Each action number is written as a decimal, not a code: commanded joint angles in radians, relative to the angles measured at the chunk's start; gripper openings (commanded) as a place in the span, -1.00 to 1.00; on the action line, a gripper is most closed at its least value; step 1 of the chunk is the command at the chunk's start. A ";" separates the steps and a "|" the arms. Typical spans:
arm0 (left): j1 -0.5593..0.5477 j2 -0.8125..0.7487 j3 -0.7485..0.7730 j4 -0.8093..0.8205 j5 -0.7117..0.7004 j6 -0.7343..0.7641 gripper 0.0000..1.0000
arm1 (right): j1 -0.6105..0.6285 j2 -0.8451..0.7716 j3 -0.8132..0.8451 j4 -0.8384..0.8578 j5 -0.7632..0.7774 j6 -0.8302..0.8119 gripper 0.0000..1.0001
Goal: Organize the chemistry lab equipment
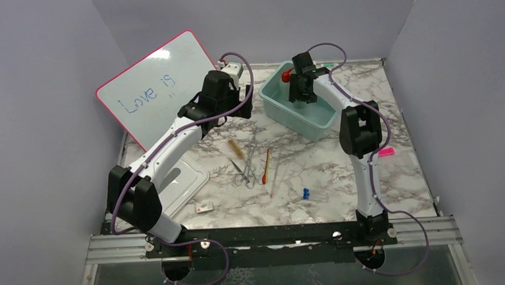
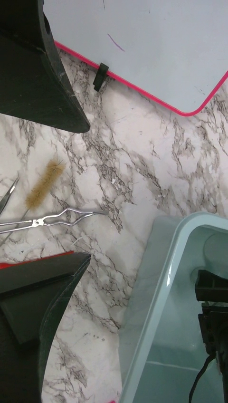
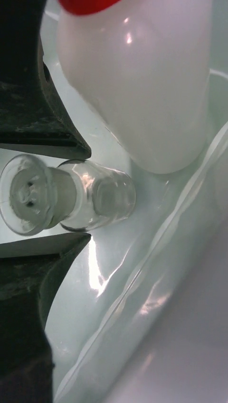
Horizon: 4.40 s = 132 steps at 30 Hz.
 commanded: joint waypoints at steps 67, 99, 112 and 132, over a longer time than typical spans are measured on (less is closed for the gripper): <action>0.004 0.038 0.026 -0.014 0.028 -0.003 0.97 | -0.005 0.001 0.057 0.292 -0.365 -0.148 0.19; 0.005 -0.042 -0.031 0.004 0.071 -0.081 0.97 | -0.005 -0.382 -0.036 0.087 -0.095 -0.065 0.48; 0.004 -0.207 -0.233 0.114 0.198 -0.158 0.94 | -0.005 -0.912 -0.573 -0.195 -0.104 0.128 0.41; -0.030 -0.304 -0.347 0.131 0.194 -0.165 0.89 | -0.220 -1.026 -1.031 -0.179 -0.017 0.375 0.44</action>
